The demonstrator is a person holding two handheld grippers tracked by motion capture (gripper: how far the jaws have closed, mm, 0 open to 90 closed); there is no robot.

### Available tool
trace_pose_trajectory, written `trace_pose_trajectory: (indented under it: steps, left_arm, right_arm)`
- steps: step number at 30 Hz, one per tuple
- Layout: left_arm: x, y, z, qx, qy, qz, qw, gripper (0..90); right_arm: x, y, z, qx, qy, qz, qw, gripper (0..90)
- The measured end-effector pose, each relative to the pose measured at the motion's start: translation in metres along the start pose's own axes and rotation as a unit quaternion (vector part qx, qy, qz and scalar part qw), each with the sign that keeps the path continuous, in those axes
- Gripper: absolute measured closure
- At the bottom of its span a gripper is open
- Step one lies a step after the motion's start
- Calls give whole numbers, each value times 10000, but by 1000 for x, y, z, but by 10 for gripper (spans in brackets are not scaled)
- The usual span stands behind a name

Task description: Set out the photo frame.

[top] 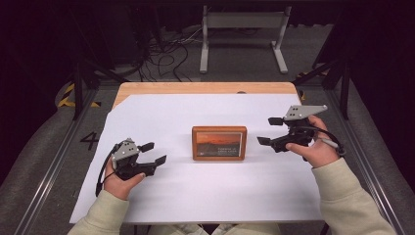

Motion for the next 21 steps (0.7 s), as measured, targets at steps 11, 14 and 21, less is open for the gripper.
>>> trace_pose_trajectory:
  steps: [11,14,21]
  left_arm:
    - [-2,0,-3,148,-25,64,9999,316]
    - [-3,-1,-2,152,-12,27,9999,316]
    - [-4,-2,-3,232,-41,-13,9997,320]
  right_arm:
    - [-43,-7,0,-267,-328,139,9990,197]
    - [-50,-9,0,-290,-353,167,9988,197]
    - [-71,-12,-2,-367,-441,232,9981,195]
Point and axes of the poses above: each handheld gripper's, and its own axes: y roughly backward along the jaws, x roughly out of its top, z roughly to its right, the point moved 3 cm from there along -y, roughly forward along the jaws, and after that the axes turned 3 degrees about y, right-handed, at the moved point
